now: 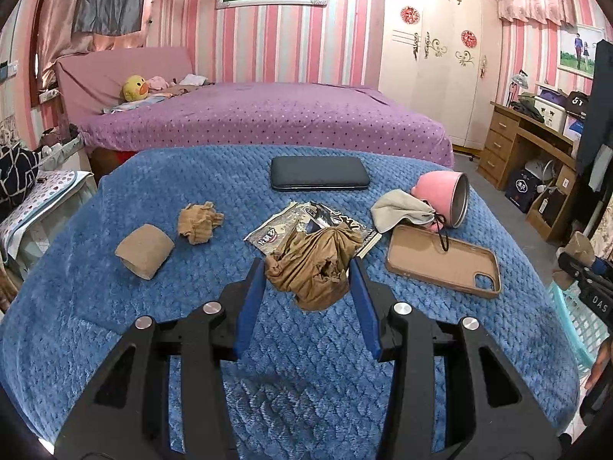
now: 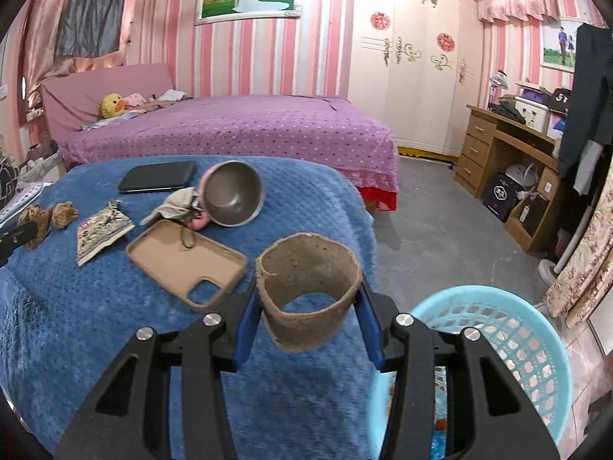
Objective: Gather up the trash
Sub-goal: 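Carry the crumpled paper and paper cup over the blue basket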
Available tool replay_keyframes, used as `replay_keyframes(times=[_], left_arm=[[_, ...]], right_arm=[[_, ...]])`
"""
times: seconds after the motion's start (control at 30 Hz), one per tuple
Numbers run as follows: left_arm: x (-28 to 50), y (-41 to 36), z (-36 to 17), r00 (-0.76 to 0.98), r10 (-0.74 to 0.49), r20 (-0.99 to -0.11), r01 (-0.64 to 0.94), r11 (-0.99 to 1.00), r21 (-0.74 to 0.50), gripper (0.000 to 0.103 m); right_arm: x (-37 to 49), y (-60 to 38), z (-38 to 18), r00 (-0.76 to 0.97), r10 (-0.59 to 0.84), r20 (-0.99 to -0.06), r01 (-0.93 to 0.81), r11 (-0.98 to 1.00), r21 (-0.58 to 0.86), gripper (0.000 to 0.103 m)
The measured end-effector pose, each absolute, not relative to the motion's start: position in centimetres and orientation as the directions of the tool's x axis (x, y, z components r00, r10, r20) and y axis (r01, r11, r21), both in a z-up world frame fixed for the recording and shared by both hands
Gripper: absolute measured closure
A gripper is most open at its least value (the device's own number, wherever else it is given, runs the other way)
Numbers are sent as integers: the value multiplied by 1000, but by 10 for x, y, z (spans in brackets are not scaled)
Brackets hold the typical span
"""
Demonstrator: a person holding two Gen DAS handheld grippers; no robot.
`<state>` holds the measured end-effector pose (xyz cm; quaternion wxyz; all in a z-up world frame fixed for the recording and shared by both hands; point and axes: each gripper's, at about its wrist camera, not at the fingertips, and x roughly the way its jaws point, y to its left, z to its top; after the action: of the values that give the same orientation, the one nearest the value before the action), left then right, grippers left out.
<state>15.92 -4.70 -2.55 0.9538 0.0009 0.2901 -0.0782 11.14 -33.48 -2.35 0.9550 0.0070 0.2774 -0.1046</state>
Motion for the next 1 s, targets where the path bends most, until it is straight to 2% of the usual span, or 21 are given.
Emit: replay_keyframes(times=[0.53, 1.0], left_arm=[[139, -108, -36, 823, -185, -537, 248, 968, 47, 59], [124, -169, -31, 803, -263, -535, 327, 945, 27, 59]], right_arm=[[85, -399, -23, 806, -277, -524, 303, 952, -37, 57], [62, -456, -33, 761, -368, -534, 404, 913, -52, 57]])
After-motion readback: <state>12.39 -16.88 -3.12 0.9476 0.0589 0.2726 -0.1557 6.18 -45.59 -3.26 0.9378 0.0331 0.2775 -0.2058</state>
